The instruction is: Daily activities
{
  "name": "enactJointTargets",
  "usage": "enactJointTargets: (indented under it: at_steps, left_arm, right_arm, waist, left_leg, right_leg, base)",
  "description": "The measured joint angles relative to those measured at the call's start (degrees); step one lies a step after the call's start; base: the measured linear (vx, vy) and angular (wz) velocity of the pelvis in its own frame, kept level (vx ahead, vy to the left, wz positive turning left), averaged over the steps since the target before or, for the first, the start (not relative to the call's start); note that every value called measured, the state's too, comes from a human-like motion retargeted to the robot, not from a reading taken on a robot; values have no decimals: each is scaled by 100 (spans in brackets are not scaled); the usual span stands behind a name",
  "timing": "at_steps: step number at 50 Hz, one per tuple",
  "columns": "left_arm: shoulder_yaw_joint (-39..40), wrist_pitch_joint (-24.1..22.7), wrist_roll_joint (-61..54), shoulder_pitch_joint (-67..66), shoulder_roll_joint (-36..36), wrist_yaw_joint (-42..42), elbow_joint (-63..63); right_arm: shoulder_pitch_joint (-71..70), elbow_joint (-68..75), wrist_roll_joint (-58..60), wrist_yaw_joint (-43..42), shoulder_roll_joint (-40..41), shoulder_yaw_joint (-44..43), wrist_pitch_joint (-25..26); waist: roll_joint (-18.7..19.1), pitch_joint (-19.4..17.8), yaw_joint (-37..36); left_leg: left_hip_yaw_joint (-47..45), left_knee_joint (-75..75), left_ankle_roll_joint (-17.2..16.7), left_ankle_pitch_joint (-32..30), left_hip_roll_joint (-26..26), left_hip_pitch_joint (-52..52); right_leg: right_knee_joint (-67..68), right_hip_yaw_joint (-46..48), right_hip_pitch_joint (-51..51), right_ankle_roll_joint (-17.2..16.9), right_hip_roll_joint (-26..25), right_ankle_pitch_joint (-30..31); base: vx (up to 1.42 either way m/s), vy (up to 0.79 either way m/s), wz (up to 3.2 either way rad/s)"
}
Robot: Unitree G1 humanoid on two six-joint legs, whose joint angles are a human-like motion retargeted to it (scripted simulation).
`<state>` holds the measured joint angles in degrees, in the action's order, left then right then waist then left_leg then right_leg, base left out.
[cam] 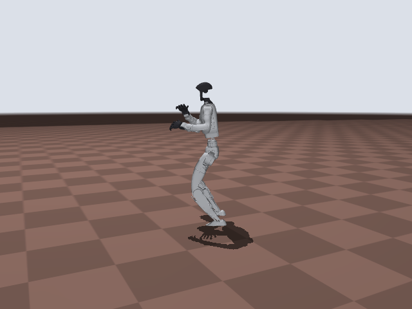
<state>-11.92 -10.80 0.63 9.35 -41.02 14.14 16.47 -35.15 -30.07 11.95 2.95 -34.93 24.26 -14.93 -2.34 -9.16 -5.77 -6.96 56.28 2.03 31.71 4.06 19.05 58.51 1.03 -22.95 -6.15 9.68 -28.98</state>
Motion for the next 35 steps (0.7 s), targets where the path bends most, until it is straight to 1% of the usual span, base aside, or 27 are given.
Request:
enactJointTargets:
  at_steps: [3, 5, 7, 10, 13, 15, 18, 20, 22, 25, 28, 30, 31, 32, 35]
  left_arm:
    - [221, -40, 648, 1777, 155, -1322, -39]
    - [69, 26, 906, 2858, 324, -1861, -259]
    - [-183, 90, 961, 3549, 499, -1968, -493]
    - [-571, 139, 832, 4119, 746, -1825, -786]
    - [-712, 64, 496, 4144, 921, -1643, -753]
    - [-729, -8, 204, 3906, 1004, -1547, -579]
    - [-837, -74, -325, 3147, 928, -1178, -344]
    - [-1072, -39, -685, 2463, 731, -670, -386]
    - [-1444, 107, -996, 1699, 481, 101, -689]
    - [-2036, 366, -1336, 848, 221, 1164, -1277]
    - [-2372, 446, -1492, 847, 140, 1643, -1558]
    - [-2342, 378, -1509, 1307, 160, 1521, -1486]
    - [-2201, 292, -1435, 1666, 206, 1238, -1377]
    - [-2037, 198, -1327, 2047, 266, 892, -1255]
    - [-1400, -79, -786, 3222, 579, -502, -828]
  right_arm:
    - [661, 993, 260, 169, 105, 297, 104]
    - [931, 1725, 510, 342, 131, 558, 178]
    - [1094, 2283, 708, 521, 130, 783, 259]
    - [1205, 2786, 876, 700, 91, 941, 319]
    - [1278, 2816, 777, 652, 59, 831, 358]
    - [1310, 2641, 576, 525, 47, 673, 364]
    - [1131, 1889, 125, 290, -28, 381, 294]
    - [749, 1248, -102, 71, -83, 216, 205]
    - [77, 741, -148, -238, -110, 80, 134]
    - [-934, 587, -17, -756, -46, -121, 133]
    - [-1094, 905, -10, -1047, 155, -295, 126]
    - [-564, 1288, -144, -1007, 202, -347, 112]
    - [-153, 1520, -195, -856, 185, -319, 120]
    - [272, 1781, -225, -674, 165, -280, 136]
    - [1503, 2766, -72, 98, 132, -36, 276]
  waist:
    - [107, 41, 132]
    - [194, 25, 220]
    - [277, -9, 309]
    - [374, -88, 393]
    - [399, -170, 399]
    - [377, -208, 369]
    - [304, -214, 276]
    - [249, -200, 214]
    - [208, -184, 186]
    - [161, -160, 185]
    - [158, -157, 252]
    - [181, -148, 293]
    - [198, -140, 287]
    - [215, -132, 276]
    - [255, -118, 220]
  left_leg:
    - [85, 153, -43, -95, -76, 52]
    - [132, 291, -58, -132, -99, 87]
    - [159, 458, -59, -109, -88, 134]
    - [172, 671, -48, -31, -51, 179]
    - [138, 749, -27, 63, -29, 157]
    - [101, 706, -19, 103, -34, 111]
    - [60, 483, -10, 95, -71, 24]
    - [44, 296, -12, 81, -91, -35]
    - [26, 151, -6, 77, -84, -95]
    - [-43, 61, 14, 67, -46, -180]
    - [-70, 123, 26, 86, 2, -194]
    - [-37, 213, 41, 96, 17, -145]
    - [-7, 250, 46, 88, 5, -110]
    - [23, 282, 49, 77, -13, -78]
    - [88, 343, 24, 21, -102, -26]
  right_leg:
    - [104, 84, 49, 77, 109, -78]
    - [175, 122, 89, 120, 148, -138]
    - [267, 151, 103, 139, 160, -216]
    - [396, 203, 113, 155, 178, -326]
    - [484, 242, 127, 161, 220, -398]
    - [492, 258, 141, 153, 257, -410]
    - [381, 263, 161, 110, 291, -349]
    - [270, 241, 161, 68, 280, -294]
    - [177, 197, 157, 51, 231, -244]
    - [112, 113, 161, 61, 160, -212]
    - [118, 98, 180, 84, 121, -247]
    - [148, 137, 185, 105, 121, -285]
    - [160, 168, 187, 113, 140, -311]
    - [169, 197, 190, 121, 163, -338]
    - [209, 272, 228, 147, 275, -422]
  base:
    - [-3, -4, 33]
    - [-4, -3, 26]
    - [-2, -1, 9]
    - [0, 0, 0]
    - [0, 0, 0]
    - [0, 0, 0]
    - [0, 0, 0]
    - [2, 0, -10]
    - [4, 0, -30]
    - [3, 0, -34]
    - [1, 0, -8]
    - [1, -1, 11]
    - [1, -2, 28]
    - [1, -2, 34]
    - [0, -2, 35]
